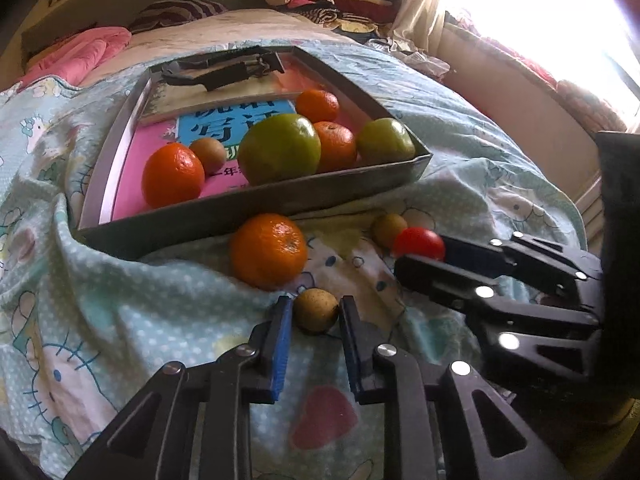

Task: Organize fruits
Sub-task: 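Grasp a small brown fruit with the left tool while the right tool grasps a red tomato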

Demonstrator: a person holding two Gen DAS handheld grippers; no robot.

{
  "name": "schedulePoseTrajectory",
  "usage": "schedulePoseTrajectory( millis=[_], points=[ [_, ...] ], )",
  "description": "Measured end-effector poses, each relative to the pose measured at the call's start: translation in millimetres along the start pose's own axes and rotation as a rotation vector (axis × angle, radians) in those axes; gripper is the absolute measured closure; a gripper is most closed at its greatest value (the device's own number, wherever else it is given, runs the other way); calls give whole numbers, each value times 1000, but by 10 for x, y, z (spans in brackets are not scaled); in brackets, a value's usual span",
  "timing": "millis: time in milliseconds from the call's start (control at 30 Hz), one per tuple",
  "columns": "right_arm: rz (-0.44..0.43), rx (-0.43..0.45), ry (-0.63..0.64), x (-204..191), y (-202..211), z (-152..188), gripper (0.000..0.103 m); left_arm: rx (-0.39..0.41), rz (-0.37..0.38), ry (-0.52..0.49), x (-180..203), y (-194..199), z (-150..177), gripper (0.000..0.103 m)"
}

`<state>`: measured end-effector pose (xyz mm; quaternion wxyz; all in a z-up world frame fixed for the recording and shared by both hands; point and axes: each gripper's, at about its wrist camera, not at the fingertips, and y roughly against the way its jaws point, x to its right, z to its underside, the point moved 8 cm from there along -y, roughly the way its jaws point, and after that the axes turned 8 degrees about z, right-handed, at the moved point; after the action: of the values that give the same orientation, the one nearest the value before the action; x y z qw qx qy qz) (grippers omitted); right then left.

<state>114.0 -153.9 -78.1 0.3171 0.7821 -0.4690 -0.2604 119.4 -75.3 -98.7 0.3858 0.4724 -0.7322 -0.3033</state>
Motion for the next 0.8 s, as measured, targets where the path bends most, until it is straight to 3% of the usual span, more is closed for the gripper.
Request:
schedulePoseTrajectory(
  millis=[167, 300, 433, 800],
  points=[
    [-25, 54, 20, -82, 118, -66, 74, 14, 15, 22, -45, 145, -9, 79],
    [-40, 96, 20, -122, 206, -163, 74, 95, 21, 52, -155, 473, -131, 79],
    [-30, 112, 18, -114, 216, -272, 74, 170, -21, 89, -407, 739, -302, 79],
    [15, 155, 41, -65, 127, -560, 74, 169, -80, 158, -849, 664, -470, 79]
  ],
)
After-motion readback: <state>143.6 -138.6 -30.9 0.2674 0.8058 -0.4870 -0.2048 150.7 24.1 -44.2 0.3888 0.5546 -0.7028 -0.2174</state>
